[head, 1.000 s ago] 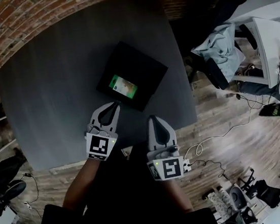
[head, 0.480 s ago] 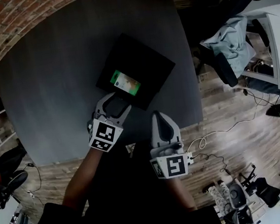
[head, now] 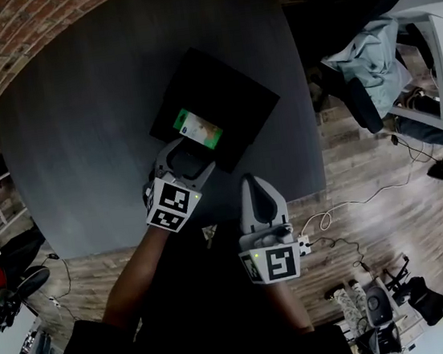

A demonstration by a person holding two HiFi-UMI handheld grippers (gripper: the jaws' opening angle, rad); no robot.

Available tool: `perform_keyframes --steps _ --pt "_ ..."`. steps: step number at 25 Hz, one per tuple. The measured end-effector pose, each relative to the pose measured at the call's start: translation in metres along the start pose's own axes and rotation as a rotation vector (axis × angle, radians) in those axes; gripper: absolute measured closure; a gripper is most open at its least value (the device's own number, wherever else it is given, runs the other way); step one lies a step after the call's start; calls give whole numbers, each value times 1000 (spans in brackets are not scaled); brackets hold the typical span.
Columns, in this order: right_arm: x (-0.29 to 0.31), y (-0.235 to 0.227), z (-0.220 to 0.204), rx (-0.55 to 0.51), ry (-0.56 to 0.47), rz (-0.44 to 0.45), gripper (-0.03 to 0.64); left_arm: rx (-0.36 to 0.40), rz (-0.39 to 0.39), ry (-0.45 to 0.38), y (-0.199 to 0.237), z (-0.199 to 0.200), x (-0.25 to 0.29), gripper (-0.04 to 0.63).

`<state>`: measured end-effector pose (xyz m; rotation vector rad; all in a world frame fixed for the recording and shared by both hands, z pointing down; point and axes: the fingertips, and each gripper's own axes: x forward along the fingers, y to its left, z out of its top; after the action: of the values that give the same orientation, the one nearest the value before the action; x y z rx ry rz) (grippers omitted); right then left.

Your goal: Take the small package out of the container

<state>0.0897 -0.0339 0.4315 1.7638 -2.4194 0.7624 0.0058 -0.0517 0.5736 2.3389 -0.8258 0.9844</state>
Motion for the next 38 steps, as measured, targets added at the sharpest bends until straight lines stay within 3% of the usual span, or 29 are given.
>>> perform_keyframes --steps 12,38 --pt "-1 -16 -8 26 16 -21 592 -62 76 86 21 -9 27 238" --pt "17 -44 -14 76 36 -35 592 -19 84 273 28 -32 63 199"
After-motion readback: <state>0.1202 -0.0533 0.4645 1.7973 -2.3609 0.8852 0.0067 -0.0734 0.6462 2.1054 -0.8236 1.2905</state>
